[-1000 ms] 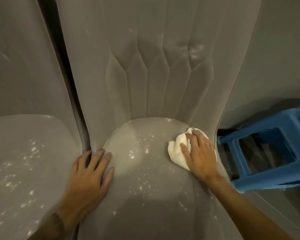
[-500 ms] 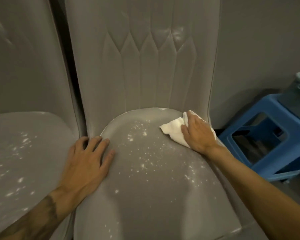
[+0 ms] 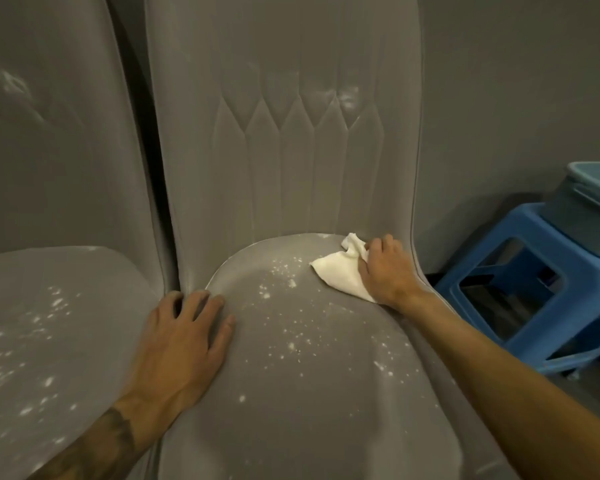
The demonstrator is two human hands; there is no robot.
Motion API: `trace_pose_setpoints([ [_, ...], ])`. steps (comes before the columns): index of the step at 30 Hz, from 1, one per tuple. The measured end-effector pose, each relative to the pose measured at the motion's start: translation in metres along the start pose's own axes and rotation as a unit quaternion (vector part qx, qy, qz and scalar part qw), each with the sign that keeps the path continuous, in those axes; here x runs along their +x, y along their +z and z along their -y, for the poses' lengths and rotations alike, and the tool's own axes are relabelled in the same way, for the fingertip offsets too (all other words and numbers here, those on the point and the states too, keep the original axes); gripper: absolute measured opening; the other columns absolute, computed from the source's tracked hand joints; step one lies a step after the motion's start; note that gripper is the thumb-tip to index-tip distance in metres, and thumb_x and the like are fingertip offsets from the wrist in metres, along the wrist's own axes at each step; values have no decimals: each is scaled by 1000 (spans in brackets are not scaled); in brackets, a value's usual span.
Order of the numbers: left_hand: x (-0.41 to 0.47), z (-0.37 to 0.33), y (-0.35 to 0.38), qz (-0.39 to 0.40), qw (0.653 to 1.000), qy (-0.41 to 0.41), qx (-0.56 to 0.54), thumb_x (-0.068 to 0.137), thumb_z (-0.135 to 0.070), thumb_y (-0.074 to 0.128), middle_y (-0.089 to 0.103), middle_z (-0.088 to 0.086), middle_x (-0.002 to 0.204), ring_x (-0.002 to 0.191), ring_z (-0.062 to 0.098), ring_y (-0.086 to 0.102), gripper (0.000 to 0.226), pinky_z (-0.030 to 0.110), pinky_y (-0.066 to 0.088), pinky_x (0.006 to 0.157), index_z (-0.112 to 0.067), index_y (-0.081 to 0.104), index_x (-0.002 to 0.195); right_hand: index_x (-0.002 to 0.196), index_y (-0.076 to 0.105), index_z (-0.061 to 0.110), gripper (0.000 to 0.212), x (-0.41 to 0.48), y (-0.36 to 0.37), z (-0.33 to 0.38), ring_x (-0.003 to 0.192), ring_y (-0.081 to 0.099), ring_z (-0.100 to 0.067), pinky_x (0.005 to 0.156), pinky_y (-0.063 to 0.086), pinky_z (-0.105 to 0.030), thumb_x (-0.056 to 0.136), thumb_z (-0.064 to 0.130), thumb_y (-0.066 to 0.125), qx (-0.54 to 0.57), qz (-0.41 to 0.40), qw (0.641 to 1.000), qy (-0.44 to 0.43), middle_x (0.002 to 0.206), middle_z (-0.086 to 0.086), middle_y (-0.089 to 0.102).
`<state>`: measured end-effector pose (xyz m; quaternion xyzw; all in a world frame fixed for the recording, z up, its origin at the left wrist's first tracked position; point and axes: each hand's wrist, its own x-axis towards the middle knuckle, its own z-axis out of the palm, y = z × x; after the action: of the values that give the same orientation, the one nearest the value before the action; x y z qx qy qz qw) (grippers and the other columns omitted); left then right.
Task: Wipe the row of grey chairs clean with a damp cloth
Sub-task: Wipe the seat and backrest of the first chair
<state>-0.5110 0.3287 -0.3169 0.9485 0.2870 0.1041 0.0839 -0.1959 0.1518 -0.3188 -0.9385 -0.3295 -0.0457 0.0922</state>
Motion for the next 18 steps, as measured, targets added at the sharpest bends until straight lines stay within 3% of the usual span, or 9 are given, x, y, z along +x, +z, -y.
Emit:
trace_pose_setpoints([
  [3,0,1,2,3,1000,-2,-4,102,-60,28,62,-3,130,123,34,51,57,54,50,101,-25,62,130,124,50,4,33,9,4,39,113,46,-36,95,34,-42,99,26,47,23,-2,1000,-3,127,-17,48],
  [7,0,5,4,-6,1000,0,-13,102,-59,31,61,-4,131,122,34,51,52,56,52,98,-26,60,130,116,56,6,34,-8,10,54,104,50,-35,91,36,-42,102,37,52,34,-11,989,-140,115,-15,55],
  [11,0,6,3,-17,1000,11,-2,102,-56,30,59,-2,132,122,35,50,51,53,52,97,-26,59,131,116,55,8,31,3,-1,6,104,45,-30,87,33,-38,104,34,43,-100,-38,993,-48,120,-13,50],
  [13,-1,5,1,-13,1000,13,16,102,-51,33,60,1,129,117,36,51,47,52,53,92,-23,60,128,117,52,7,30,12,-2,0,105,47,-30,88,37,-37,105,31,40,-86,-31,996,-1,122,-14,49],
  [16,0,5,0,-17,999,22,36,102,-45,37,61,5,127,114,38,52,44,52,53,89,-19,61,127,118,51,6,36,14,4,28,106,51,-34,89,40,-42,106,37,37,-54,-26,998,-5,121,-15,54],
  [18,0,7,2,-3,999,17,34,102,-47,33,59,5,131,117,37,50,48,50,50,95,-19,60,130,117,54,7,40,4,10,43,103,53,-35,89,38,-43,106,42,39,-16,-38,998,-54,116,-15,57],
])
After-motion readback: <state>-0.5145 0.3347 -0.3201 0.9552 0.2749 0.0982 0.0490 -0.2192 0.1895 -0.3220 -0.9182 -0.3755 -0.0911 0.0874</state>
